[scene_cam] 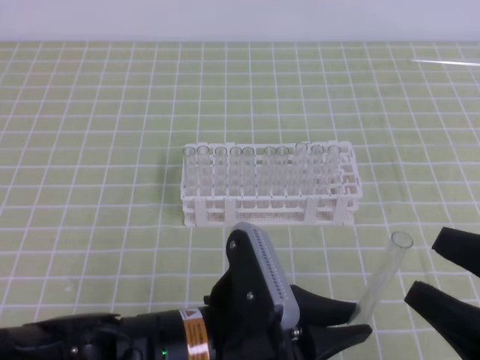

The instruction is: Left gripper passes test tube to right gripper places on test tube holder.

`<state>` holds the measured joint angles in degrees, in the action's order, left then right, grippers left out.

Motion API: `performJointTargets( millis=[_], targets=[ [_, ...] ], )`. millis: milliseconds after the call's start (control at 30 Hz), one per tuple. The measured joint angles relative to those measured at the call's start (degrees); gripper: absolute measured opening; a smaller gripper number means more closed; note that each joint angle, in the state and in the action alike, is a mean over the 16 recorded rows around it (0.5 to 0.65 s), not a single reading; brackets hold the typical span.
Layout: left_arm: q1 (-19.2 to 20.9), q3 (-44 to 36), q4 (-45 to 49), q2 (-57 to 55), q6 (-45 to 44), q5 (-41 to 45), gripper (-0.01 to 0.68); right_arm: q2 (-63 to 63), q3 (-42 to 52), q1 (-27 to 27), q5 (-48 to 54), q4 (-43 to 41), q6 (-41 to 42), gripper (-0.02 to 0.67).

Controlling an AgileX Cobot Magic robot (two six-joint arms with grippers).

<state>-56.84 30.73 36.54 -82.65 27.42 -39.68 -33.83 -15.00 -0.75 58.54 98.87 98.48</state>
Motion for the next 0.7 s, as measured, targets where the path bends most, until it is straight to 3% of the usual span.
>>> performJointTargets(
  millis=[700],
  targets=[
    [0.0,2.5,4.4,-3.7,2.7,-3.7,0.01,-8.7,-3.2,0.0,5.6,-0.1,3.1,0.047]
  ],
)
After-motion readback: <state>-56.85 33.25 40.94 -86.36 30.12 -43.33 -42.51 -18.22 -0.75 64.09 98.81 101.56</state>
